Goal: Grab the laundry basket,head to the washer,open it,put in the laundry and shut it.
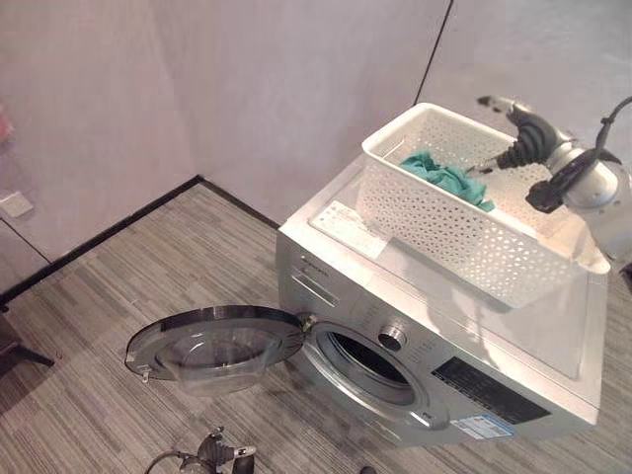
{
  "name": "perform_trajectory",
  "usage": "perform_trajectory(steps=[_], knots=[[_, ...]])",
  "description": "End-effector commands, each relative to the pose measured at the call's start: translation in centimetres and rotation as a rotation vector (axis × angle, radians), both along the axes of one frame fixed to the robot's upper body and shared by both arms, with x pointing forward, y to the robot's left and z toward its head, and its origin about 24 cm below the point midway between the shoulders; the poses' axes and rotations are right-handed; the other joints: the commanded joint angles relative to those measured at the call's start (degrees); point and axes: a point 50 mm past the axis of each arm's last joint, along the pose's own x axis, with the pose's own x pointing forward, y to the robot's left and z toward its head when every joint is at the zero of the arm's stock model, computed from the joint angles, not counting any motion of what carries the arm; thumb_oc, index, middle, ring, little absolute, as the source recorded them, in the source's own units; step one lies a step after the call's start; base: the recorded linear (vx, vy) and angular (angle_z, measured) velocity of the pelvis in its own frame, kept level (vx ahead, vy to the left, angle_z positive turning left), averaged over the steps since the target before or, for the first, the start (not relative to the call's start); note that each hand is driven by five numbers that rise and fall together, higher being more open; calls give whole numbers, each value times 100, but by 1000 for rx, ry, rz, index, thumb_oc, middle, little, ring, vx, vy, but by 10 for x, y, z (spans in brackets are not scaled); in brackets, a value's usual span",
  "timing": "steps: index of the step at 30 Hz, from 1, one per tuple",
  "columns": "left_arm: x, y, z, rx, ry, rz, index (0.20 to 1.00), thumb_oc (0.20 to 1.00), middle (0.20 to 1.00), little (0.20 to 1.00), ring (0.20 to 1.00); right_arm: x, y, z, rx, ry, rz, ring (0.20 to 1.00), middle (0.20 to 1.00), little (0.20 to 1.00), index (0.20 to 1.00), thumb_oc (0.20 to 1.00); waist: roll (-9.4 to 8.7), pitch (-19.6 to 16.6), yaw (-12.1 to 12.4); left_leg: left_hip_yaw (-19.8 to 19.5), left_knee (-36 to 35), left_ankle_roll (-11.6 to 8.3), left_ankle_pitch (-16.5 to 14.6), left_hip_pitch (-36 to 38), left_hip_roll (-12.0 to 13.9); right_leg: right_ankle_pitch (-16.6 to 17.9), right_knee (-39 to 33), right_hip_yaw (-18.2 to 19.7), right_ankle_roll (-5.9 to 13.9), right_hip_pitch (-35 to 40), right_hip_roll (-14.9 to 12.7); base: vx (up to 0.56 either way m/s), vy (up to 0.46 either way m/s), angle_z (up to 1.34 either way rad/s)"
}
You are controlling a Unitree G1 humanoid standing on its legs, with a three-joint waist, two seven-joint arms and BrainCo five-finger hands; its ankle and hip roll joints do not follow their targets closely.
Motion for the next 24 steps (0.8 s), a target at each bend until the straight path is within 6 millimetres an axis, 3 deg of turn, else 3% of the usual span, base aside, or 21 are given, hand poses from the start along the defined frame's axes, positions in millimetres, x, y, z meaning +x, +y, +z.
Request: perform_trajectory(steps=[1,13,24], knots=[[-6,11,-1,-10,37,50,1000,1000,1000,1000,1000,-11,-12,36,-42,-17,-7,1000,1000,1000,1000,1000,-423,45,115,300,26,-135,-115,188,303,129,6,534,349,-157,-372,-14,-2,17],[1,10,2,-48,-12,70,1000,1000,1000,1000,1000,2,-8,20,-165,138,-26,1000,1000,1000,1000,1000,-518,225,139,419,26,-180,-51,42,413,181,6,757,352,-490,-277,-15,0,-8],[-2,10,1,-34,-1,94,1000,1000,1000,1000,1000,20,0,15,-185,109,-67,1000,1000,1000,1000,1000,-453,395,273,247,26,-210,114,-292,498,155,6,709,296,-694,-192,-15,-10,2]])
